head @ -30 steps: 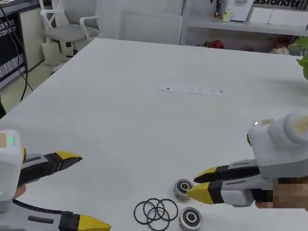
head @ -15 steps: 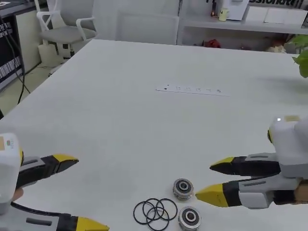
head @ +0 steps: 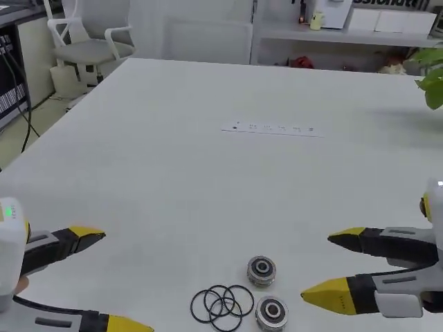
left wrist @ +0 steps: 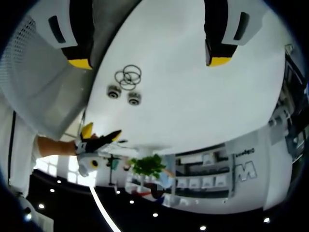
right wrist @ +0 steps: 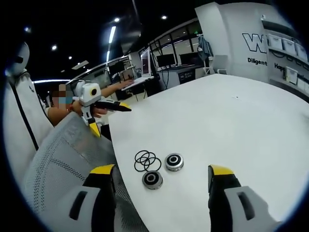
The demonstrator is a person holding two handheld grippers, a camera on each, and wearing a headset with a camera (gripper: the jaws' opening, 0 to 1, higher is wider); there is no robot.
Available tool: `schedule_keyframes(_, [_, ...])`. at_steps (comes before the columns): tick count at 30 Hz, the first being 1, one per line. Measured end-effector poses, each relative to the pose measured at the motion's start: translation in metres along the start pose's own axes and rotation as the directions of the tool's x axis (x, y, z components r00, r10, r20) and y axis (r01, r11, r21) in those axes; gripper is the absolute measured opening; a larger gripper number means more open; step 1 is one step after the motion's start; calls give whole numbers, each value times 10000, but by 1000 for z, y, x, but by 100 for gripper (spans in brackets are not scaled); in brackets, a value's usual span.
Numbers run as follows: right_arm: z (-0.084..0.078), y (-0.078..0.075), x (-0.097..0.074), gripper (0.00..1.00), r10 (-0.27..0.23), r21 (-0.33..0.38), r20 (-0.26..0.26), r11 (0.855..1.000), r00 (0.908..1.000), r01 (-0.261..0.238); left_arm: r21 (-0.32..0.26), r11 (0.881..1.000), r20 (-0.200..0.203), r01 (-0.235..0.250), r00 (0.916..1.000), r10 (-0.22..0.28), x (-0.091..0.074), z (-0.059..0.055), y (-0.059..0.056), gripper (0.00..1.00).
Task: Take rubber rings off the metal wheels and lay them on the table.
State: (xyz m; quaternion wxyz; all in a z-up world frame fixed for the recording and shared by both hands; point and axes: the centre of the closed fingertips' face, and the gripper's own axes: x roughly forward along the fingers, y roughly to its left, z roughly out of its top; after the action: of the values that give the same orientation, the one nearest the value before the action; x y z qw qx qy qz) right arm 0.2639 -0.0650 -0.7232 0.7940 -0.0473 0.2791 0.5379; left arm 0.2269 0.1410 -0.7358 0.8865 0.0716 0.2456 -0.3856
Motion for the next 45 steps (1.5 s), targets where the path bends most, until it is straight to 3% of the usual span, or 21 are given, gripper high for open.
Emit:
schedule_keyframes(14, [-26, -4, -6, 89, -130, 327, -101, 9994, 9999, 134, -289, 9994, -241, -196, 9995, 190, -1, -12, 2, 100])
schedule_keyframes(23, [-52, -8, -5, 95, -204, 359, -748, 9991, 9970, 231, -469, 9987, -378, -219, 9991, 202, 0, -19, 4, 100])
schedule_keyframes(32, [-68, -13, -8, 97, -346, 643, -958, 9971, 9948, 408, -624, 9975, -548, -317, 9981, 283, 1, -27, 6, 100])
schedule_keyframes(45, [-84, -15, -10, 97, -536, 1065, -1262, 9920, 9906, 673, -900, 9955, -502, -294, 9984, 249, 1, -31, 5, 100])
